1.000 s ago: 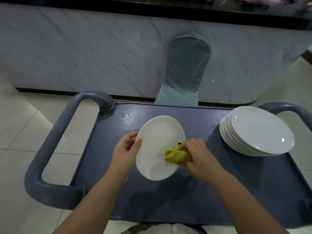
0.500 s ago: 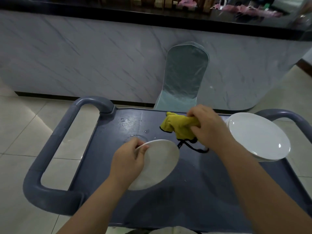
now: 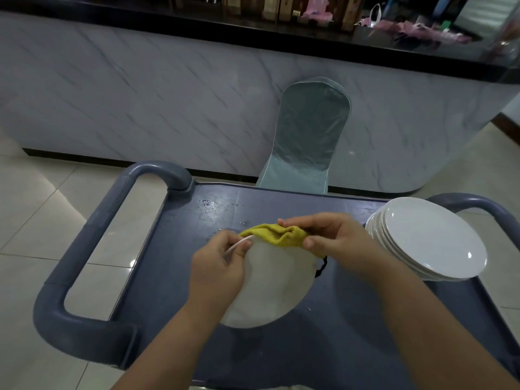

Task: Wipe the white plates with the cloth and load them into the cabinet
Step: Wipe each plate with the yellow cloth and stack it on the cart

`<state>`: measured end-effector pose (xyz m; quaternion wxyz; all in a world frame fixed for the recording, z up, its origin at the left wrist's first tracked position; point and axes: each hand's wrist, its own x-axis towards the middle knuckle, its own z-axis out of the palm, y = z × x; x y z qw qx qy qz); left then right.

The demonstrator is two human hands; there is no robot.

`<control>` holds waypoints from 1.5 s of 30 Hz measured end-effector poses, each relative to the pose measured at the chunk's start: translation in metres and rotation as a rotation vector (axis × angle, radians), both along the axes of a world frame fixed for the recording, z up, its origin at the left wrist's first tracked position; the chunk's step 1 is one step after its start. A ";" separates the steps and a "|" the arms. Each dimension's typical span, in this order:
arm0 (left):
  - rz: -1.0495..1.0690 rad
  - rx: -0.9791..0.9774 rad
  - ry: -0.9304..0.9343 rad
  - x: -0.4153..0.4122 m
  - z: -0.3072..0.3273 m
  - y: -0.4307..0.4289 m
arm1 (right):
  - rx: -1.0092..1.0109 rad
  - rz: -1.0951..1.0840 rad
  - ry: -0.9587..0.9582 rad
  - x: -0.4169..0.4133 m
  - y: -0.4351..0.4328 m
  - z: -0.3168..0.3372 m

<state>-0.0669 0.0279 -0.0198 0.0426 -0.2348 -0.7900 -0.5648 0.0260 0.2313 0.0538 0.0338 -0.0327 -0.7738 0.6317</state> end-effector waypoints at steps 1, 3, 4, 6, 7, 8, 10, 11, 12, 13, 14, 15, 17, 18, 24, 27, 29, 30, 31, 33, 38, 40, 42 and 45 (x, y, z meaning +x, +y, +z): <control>0.009 0.019 0.006 0.000 0.000 0.000 | -0.035 0.002 -0.001 -0.001 0.002 0.001; -0.006 0.039 0.048 0.004 0.001 0.001 | -0.084 -0.107 0.043 -0.006 -0.001 -0.002; -0.024 0.039 0.070 0.007 0.001 0.002 | -0.098 -0.172 0.069 -0.008 -0.005 -0.007; -0.052 0.040 0.088 0.011 0.001 0.004 | -0.033 -0.189 0.077 -0.015 -0.007 -0.012; -0.060 0.046 0.093 0.011 0.000 0.005 | 0.046 -0.140 0.045 -0.016 -0.006 -0.014; -0.064 0.049 0.108 0.010 0.000 0.005 | 0.136 -0.072 -0.014 -0.016 -0.004 -0.015; -0.079 0.032 0.163 0.008 0.001 0.004 | 0.356 0.049 -0.115 -0.017 -0.007 -0.016; -0.090 0.018 0.199 0.006 0.002 0.003 | 0.471 0.062 -0.121 -0.018 -0.013 -0.019; -0.098 0.015 0.219 0.005 0.003 0.003 | 0.579 0.025 -0.083 -0.019 -0.020 -0.022; -0.095 0.030 0.208 0.004 0.004 0.002 | 0.678 -0.052 -0.006 -0.018 -0.025 -0.027; -0.075 0.063 0.163 0.003 0.006 0.001 | 0.717 -0.135 0.071 -0.015 -0.029 -0.033; -0.039 0.104 0.096 0.001 0.007 0.001 | 0.672 -0.216 0.124 -0.010 -0.031 -0.039; 0.048 0.172 -0.063 0.000 0.007 0.000 | 0.441 -0.389 0.136 0.004 -0.026 -0.049; 0.077 0.191 -0.128 0.000 0.006 0.001 | 0.361 -0.469 0.134 0.012 -0.022 -0.056; -0.128 -0.038 0.101 0.009 0.010 0.018 | 0.662 -0.318 0.139 0.011 -0.021 -0.054; -0.189 -0.049 0.202 0.002 0.021 0.027 | 0.685 -0.303 0.192 0.006 -0.013 -0.049; -0.044 0.080 0.004 -0.008 0.028 0.024 | 0.392 -0.491 0.141 0.021 -0.005 -0.057; 0.041 0.161 -0.087 -0.012 0.028 0.022 | 0.280 -0.574 0.108 0.031 -0.002 -0.065; 0.109 0.224 -0.133 -0.014 0.029 0.021 | 0.210 -0.635 0.078 0.039 -0.003 -0.073; 0.139 0.246 -0.101 -0.012 0.031 0.022 | 0.141 -0.695 0.079 0.044 -0.005 -0.079; -0.119 -0.035 0.359 0.010 0.043 0.053 | 0.621 -0.379 0.223 0.018 0.012 -0.028; -0.145 -0.026 0.425 0.009 0.048 0.065 | 0.705 -0.318 0.271 0.013 0.024 -0.019; -0.010 0.076 0.246 0.003 0.052 0.069 | 0.430 -0.484 0.239 0.019 0.036 -0.022; 0.320 0.301 -0.164 0.008 0.040 0.077 | 0.042 -0.772 0.169 0.035 0.034 -0.051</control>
